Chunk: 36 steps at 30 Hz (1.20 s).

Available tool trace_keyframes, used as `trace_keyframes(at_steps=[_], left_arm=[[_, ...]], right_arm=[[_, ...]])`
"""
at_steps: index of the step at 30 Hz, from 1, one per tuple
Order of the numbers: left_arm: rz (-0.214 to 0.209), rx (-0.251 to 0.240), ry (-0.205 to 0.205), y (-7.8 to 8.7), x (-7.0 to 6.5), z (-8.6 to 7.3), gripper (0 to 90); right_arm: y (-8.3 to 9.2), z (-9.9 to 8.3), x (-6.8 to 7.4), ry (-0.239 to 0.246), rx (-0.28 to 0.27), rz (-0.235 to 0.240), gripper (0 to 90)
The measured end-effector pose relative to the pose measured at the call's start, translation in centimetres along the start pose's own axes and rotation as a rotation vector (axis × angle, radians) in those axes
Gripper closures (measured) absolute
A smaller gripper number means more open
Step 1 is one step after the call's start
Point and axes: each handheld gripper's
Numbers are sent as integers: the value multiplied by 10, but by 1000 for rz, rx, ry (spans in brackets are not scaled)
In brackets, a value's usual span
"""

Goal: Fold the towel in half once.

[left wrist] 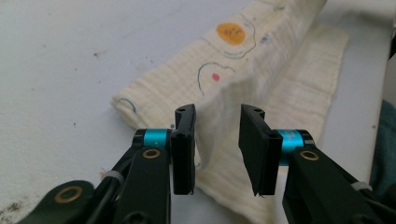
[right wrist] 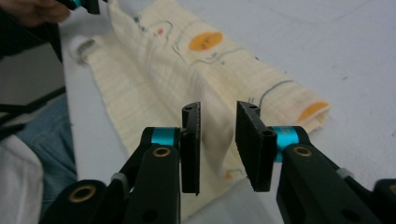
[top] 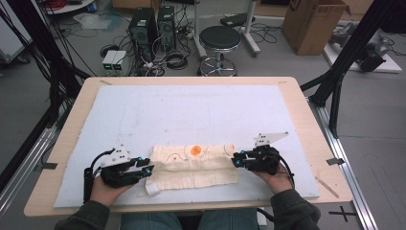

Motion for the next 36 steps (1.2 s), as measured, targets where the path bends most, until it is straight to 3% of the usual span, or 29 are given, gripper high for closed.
trace_keyframes(at_steps=[4,8,14,18,20,24,29,36], left_arm=[[-2,-43,16,3,4,4,606],[3,-42,24,1,7,5,642],[-35,19,0,-7,2,2,731],[-60,85,-38,-12,-2,-3,767],[-82,112,-37,-13,-3,-7,772],[-111,173,-57,-16,-6,-11,772],[-131,211,-68,-18,-11,-15,772],[-138,224,-64,-15,-12,-18,745]], right_arm=[[9,3,2,1,-57,3,667],[2,6,3,0,-46,14,671],[-11,5,10,41,14,68,693],[-13,0,14,54,59,100,722],[-13,-2,16,71,86,114,725],[-13,-9,18,78,137,115,733],[-10,-16,21,92,169,108,761],[-7,-22,23,89,190,103,764]])
Point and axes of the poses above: each handheld gripper's, and its own axes: y roughly backward along the jaws, z roughly out of its top, x roughly to its left, and after that the axes turned 5 degrees about y, right-handed
